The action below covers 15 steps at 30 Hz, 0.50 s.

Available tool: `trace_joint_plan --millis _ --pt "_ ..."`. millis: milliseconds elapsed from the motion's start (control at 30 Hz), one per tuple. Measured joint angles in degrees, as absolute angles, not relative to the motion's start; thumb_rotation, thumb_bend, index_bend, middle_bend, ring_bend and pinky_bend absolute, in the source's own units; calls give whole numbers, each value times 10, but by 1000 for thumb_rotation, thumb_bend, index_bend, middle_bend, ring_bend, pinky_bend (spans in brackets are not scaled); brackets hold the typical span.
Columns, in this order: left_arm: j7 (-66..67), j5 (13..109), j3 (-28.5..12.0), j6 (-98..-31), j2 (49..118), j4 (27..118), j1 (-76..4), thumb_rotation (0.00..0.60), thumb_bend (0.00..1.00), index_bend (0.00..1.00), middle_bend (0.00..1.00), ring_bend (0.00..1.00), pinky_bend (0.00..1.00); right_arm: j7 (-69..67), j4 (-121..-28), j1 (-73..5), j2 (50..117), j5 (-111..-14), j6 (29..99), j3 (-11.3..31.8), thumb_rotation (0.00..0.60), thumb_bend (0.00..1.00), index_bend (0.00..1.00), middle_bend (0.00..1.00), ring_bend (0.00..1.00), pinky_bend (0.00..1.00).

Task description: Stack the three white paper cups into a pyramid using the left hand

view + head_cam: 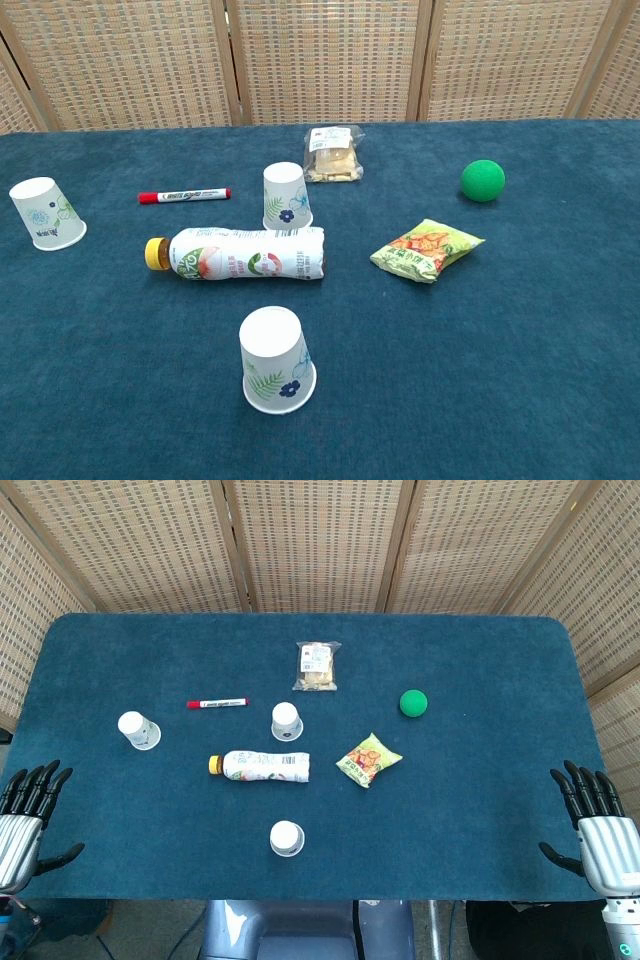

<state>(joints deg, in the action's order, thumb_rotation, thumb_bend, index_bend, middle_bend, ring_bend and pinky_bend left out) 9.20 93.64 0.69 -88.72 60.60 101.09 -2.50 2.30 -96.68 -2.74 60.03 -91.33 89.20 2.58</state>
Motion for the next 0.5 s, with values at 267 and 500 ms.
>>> trace_joint_plan --millis 267,500 --pt "102 924 5 -868 611 1010 -32 600 0 0 0 0 0 24 -968 -29 601 -914 887 25 600 0 0 0 0 0" --pt "111 904 -25 -807 614 1018 -84 600 0 0 0 0 0 32 -968 -33 602 -895 871 28 600 0 0 0 0 0"
